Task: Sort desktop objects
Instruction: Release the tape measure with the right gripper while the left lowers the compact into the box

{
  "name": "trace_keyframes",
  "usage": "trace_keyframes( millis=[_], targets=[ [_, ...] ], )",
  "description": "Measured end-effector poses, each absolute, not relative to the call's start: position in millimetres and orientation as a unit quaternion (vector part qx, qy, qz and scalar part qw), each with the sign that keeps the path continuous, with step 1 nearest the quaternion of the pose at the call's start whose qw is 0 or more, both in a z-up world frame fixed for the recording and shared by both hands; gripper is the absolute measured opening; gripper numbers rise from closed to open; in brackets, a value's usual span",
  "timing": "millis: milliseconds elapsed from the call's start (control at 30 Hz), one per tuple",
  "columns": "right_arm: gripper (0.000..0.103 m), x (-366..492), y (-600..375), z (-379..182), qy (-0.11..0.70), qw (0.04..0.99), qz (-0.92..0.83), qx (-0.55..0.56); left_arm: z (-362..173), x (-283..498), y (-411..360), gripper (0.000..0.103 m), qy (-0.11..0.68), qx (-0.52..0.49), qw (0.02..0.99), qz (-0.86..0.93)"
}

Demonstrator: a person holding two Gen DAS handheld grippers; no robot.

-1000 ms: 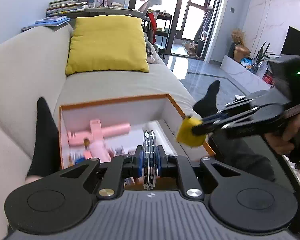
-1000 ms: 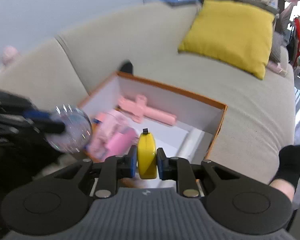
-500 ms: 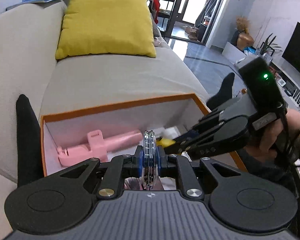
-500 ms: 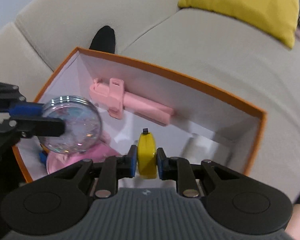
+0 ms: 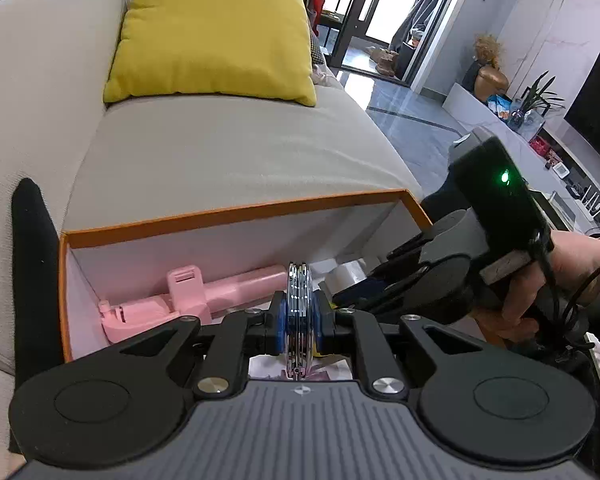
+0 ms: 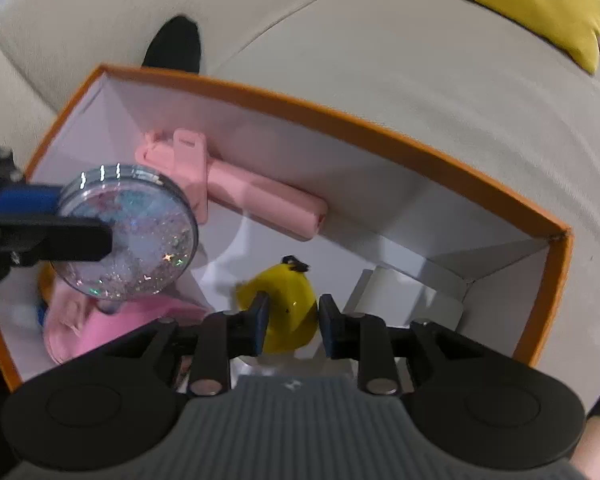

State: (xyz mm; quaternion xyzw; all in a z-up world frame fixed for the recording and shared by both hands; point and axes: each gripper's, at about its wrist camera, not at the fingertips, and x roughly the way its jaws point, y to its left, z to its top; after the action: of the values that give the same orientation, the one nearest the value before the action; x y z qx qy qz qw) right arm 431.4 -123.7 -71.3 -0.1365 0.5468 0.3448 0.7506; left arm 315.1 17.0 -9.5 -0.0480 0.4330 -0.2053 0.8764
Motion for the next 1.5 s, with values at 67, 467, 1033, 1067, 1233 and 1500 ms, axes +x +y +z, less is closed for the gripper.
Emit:
trace_keyframes(
  millis=[67,467,1033,1067,1233,1500],
  targets=[
    [0.033,427.2,-119.1,-73.1,0.541,0.750,0.348,-0.154,-10.3,315.5,17.1,0.015,0.435,-0.049,0.875,-0.205],
    [0.037,397.8,-115.6,-51.6,0.488,0.764,0.349,-0.236,-14.6,328.1,13.0,0.015,0.445,-0.061,0.868,-0.213],
    [0.037,386.8,-159.3,-19.2,0.414,0.814,0.328,-0.244,-79.4,381.1,8.5,0.015,0.511,-0.194,0.808,-0.220],
    [0.037,386.7,-159.5,-19.1,0.414,0.813,0.328,-0.245,-78.7,381.3,9.5,0.016,0.510,-0.191,0.810,-0.217],
    [0.037,384.0,-155.8,-27.1,0.415,0.807,0.336,-0.252,-74.6,379.5,5.3,0.022,0.512,-0.154,0.822,-0.195],
    [0.038,377.3,-145.1,-38.6,0.416,0.792,0.357,-0.267,-85.2,379.2,-5.4,0.028,0.530,-0.123,0.825,-0.154]
  ],
)
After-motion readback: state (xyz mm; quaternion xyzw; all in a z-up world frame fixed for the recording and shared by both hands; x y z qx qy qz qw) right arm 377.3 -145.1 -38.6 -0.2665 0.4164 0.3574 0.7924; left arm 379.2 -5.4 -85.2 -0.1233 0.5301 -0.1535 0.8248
